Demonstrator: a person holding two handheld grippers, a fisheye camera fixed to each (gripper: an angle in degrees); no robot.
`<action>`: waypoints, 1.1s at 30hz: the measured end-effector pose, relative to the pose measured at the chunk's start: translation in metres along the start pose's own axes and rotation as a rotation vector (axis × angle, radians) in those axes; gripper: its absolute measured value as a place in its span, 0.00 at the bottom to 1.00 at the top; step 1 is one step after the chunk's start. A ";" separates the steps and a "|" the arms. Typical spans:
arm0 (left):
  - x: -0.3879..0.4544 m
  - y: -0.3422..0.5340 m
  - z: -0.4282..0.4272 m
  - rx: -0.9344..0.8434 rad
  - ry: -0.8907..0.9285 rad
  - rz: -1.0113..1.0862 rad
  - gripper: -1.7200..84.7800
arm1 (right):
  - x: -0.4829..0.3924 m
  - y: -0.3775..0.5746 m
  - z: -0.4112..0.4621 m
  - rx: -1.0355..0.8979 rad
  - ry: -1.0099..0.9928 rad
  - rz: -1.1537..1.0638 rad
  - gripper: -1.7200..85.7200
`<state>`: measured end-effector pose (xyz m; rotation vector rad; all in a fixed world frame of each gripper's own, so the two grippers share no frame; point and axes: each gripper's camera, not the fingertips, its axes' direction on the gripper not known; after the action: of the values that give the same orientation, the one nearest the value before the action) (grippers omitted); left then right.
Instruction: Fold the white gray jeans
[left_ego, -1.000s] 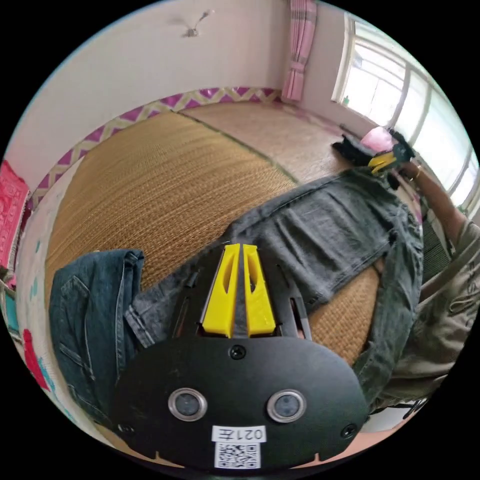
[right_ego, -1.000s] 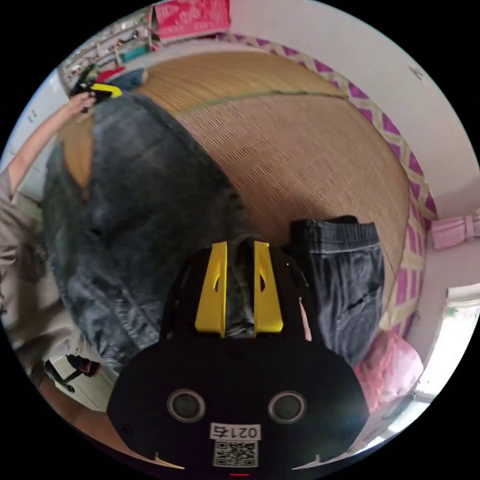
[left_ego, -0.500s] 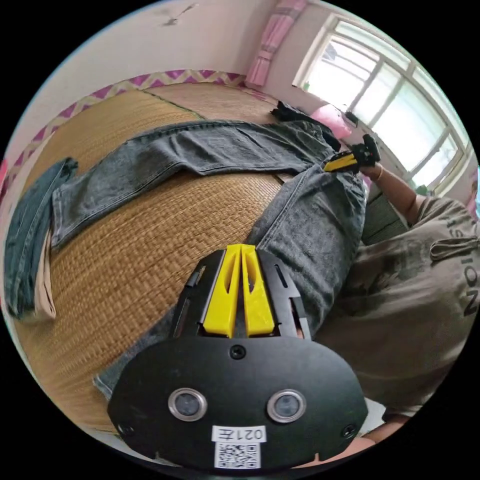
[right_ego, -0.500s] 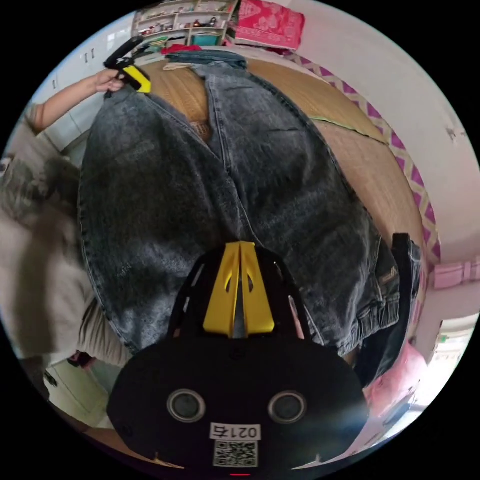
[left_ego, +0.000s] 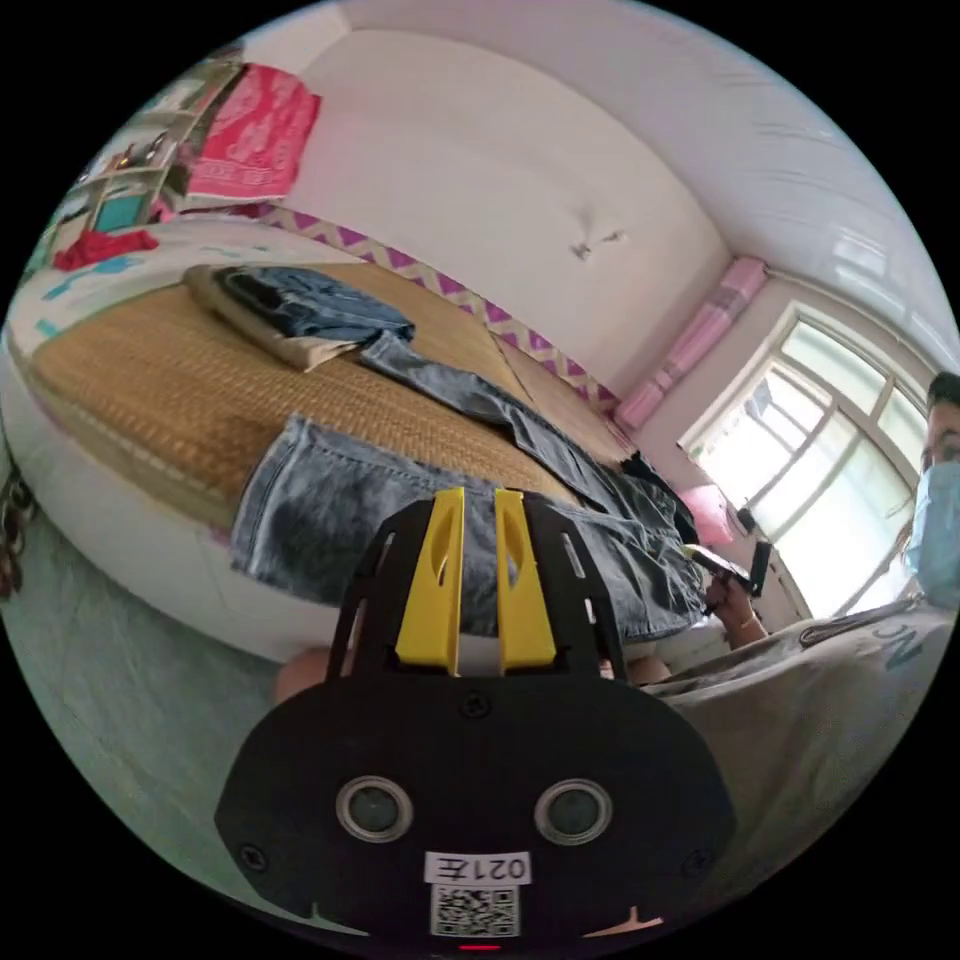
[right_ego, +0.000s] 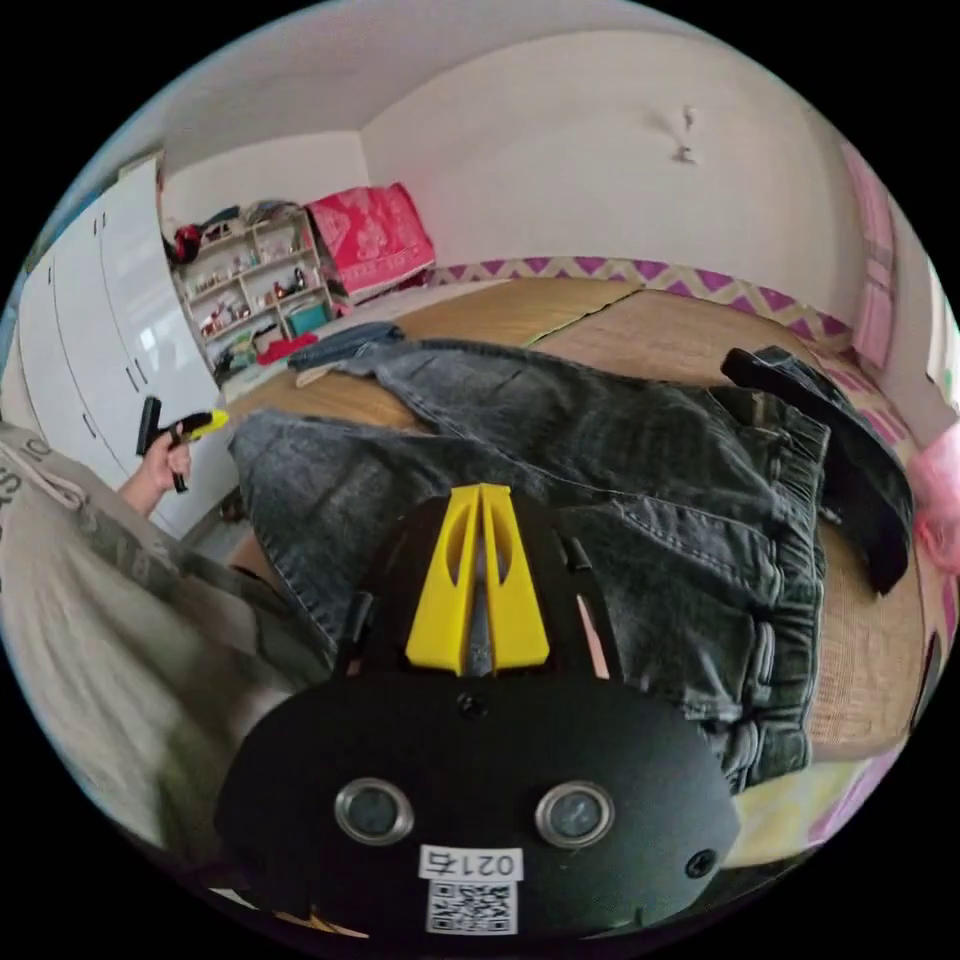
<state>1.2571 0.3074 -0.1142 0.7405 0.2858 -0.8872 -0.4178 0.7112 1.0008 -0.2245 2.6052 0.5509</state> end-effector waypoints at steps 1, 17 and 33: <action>-0.014 0.019 -0.014 0.019 -0.010 -0.061 0.09 | 0.008 0.022 -0.017 0.056 0.008 0.079 0.04; -0.184 0.215 -0.013 0.294 0.261 -0.703 0.12 | 0.096 0.317 -0.097 0.423 -0.006 1.188 0.13; -0.235 0.221 -0.018 0.243 0.297 -0.682 0.11 | 0.119 0.384 -0.071 0.520 -0.198 1.316 0.12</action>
<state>1.2874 0.5502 0.0964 1.0259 0.7309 -1.4737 -0.6464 1.0226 1.1332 1.6691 2.2628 0.2085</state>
